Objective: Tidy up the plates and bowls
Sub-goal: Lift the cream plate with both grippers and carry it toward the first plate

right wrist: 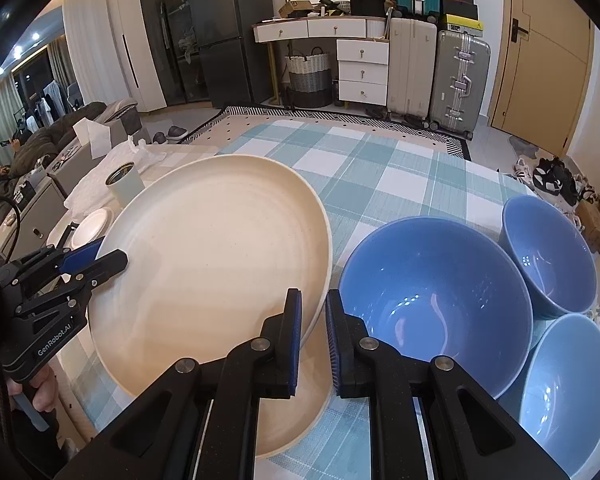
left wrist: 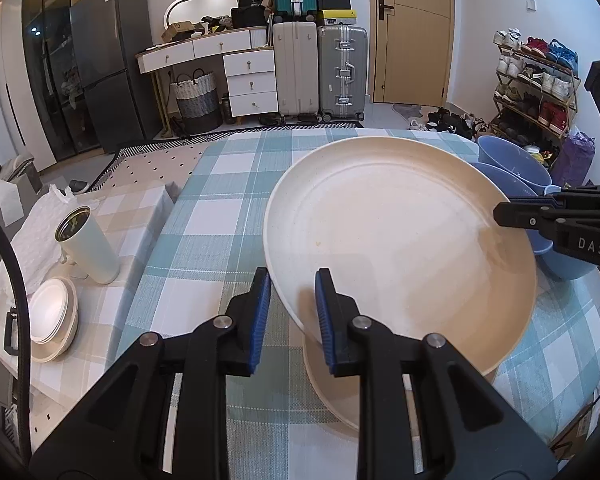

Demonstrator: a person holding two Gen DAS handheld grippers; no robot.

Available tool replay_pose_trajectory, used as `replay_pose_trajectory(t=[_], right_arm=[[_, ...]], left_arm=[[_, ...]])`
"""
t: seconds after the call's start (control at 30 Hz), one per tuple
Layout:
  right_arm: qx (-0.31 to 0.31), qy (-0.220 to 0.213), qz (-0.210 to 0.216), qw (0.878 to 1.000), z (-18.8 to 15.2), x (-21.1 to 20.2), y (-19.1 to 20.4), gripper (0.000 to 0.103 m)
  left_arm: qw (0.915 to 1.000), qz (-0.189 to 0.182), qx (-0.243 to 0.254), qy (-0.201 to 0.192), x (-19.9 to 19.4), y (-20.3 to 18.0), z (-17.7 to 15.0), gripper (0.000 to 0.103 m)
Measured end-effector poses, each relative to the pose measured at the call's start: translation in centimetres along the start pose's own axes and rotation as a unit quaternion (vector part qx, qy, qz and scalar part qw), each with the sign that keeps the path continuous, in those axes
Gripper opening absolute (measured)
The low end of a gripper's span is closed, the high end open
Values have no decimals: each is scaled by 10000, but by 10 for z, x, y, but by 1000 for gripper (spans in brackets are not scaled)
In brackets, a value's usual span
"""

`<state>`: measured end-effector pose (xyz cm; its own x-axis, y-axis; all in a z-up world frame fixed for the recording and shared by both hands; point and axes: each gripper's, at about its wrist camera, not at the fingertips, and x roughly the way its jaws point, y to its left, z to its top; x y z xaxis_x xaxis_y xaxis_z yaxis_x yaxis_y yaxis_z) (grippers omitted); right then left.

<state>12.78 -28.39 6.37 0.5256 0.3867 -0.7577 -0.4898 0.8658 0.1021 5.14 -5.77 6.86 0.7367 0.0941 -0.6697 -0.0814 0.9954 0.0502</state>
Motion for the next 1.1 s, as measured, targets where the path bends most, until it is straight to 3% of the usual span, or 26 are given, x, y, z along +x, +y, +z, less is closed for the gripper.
replay_pose_trajectory(t=[1.1], right_arm=[[-60,108,-98,9999,-47,15,19,13]], left_arm=[[9995,21,69,318,20,6,-47,19]])
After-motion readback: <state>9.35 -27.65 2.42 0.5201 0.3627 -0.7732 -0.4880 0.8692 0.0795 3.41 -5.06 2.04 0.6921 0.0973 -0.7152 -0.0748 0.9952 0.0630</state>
